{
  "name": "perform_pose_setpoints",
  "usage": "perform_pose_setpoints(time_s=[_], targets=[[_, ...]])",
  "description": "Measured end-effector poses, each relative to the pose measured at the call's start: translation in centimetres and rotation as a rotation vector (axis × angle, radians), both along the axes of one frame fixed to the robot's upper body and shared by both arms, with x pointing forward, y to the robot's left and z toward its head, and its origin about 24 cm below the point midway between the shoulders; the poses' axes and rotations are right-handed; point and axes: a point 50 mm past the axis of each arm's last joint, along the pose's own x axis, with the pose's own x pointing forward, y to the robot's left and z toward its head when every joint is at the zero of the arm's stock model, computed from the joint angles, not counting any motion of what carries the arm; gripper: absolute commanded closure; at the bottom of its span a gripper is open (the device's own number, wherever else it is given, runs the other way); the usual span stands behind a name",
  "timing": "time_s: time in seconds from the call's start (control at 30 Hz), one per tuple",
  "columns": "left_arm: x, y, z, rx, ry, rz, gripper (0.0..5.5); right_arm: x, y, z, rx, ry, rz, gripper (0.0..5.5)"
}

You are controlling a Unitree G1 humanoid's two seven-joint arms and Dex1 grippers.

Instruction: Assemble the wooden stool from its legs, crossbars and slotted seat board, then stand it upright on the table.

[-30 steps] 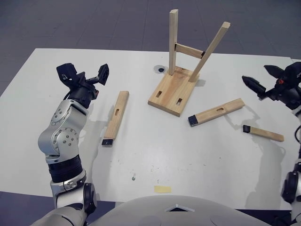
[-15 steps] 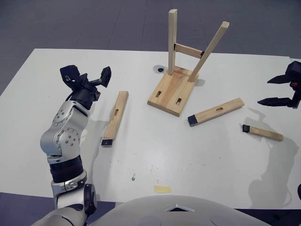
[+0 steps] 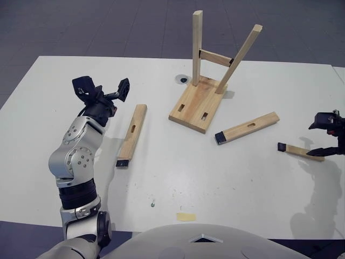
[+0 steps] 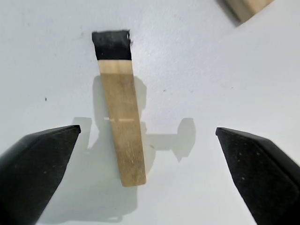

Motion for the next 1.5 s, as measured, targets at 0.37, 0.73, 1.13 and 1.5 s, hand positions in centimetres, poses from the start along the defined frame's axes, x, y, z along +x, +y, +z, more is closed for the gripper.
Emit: perform_pose_setpoints(time_s=[0.37,0.73,1.13,1.5], targets=[[0.0,-0.2,-0.1,-0.005,0.002,-0.003,0.1,-0.5,-0.9,-1.2,-0.13,-0.011,0.02,0.1],[0.0,-0.2,-0.1,-0.003,0.003,0.0,0.1,0.2,-0.8,-1.8,-0.24,-0.11,0.096,0.1],[0.1,-0.6,-0.4,0.001,0.015,-0.008,0.1,5.5,4.4,-2.9,-0.2,-0.602,0.223,0.1],[-0.3,-0.4,-0.8,0.006,0.021,-0.007,0.1,5.3,5.5,-2.8,0.022,-1.125,0.009,0.1]])
